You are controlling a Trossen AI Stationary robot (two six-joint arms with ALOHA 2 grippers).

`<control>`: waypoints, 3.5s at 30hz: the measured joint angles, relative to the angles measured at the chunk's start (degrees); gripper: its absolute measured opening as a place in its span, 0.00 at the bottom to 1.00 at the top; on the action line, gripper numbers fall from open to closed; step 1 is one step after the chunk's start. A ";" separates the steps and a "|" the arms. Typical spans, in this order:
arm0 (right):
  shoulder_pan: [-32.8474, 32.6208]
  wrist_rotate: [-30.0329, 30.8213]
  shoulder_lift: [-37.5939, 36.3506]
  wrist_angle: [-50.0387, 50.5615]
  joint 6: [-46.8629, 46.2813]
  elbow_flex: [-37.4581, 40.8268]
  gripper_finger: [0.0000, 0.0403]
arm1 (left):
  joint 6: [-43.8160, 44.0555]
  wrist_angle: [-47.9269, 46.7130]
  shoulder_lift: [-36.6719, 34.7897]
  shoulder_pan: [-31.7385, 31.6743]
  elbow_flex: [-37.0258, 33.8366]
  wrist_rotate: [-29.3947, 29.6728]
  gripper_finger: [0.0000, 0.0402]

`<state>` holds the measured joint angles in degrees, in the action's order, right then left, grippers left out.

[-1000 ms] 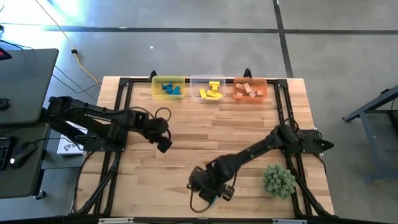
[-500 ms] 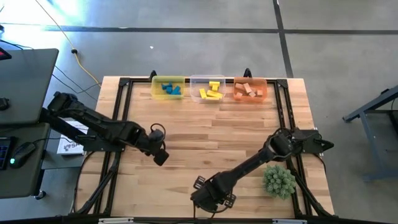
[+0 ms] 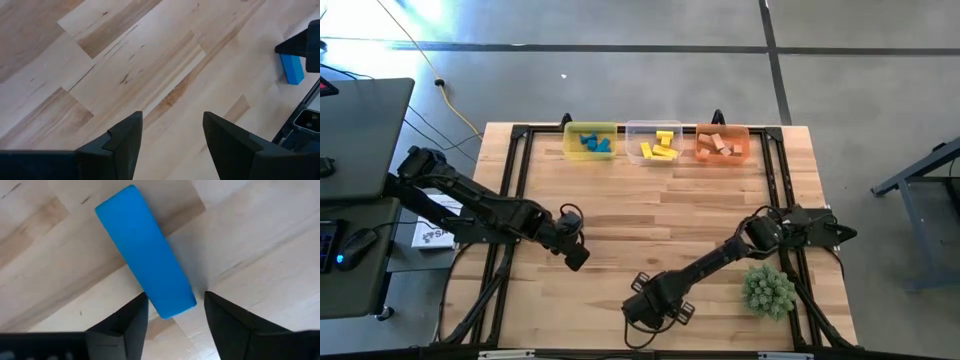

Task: Sort & place blocks by color
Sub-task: Put the blue block into the yellow bin

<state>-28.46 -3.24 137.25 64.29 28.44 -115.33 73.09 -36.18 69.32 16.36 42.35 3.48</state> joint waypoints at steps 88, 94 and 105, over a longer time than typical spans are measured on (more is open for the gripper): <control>15.73 4.27 -3.16 0.80 1.61 -0.07 0.18 | -25.36 0.05 -0.01 -32.26 0.00 -11.62 0.50; 20.49 5.82 -3.49 0.86 1.46 -0.07 0.18 | -32.44 1.61 -0.01 -42.75 0.00 -15.86 0.50; 30.16 6.16 -4.20 0.21 -4.36 -4.06 0.18 | -41.43 7.62 0.00 -59.80 0.00 -26.15 0.50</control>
<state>1.69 2.92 133.05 64.50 24.07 -119.39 31.66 -28.56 69.32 -43.44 42.35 -22.67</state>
